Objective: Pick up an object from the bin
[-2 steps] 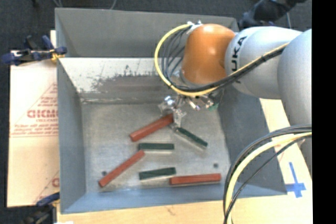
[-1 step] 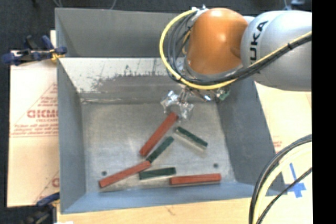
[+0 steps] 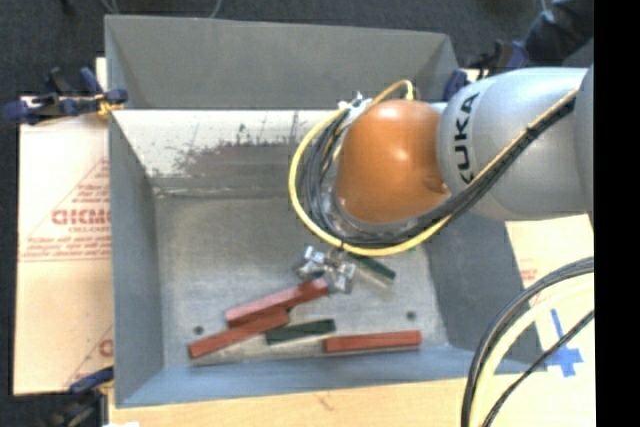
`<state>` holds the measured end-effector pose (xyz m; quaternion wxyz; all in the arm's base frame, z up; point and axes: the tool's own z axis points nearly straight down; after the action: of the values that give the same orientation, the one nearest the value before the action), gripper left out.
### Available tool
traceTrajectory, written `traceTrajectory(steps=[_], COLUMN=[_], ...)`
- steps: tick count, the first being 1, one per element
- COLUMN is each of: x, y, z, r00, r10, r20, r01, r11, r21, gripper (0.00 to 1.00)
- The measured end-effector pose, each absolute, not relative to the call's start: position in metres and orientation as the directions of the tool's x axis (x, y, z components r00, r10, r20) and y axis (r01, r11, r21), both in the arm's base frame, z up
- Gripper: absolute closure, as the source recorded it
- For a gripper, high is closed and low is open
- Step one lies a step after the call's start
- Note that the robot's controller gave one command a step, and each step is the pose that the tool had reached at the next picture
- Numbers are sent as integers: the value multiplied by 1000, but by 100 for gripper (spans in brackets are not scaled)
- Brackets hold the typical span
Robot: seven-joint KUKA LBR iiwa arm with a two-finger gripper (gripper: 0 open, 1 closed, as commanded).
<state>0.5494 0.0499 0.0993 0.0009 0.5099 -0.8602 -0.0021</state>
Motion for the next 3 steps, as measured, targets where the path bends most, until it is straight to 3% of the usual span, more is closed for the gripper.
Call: traceTrajectory(steps=[1, 2, 3], x=[535, 533, 485], y=[70, 70, 88], z=[298, 293, 140], r00=[-469, -472, -436], r10=[-883, -882, -900], r20=[-7, -4, 2], r01=[-883, -882, -900], r11=[470, 472, 436], r21=[-10, -2, 7], gripper=[100, 0, 0])
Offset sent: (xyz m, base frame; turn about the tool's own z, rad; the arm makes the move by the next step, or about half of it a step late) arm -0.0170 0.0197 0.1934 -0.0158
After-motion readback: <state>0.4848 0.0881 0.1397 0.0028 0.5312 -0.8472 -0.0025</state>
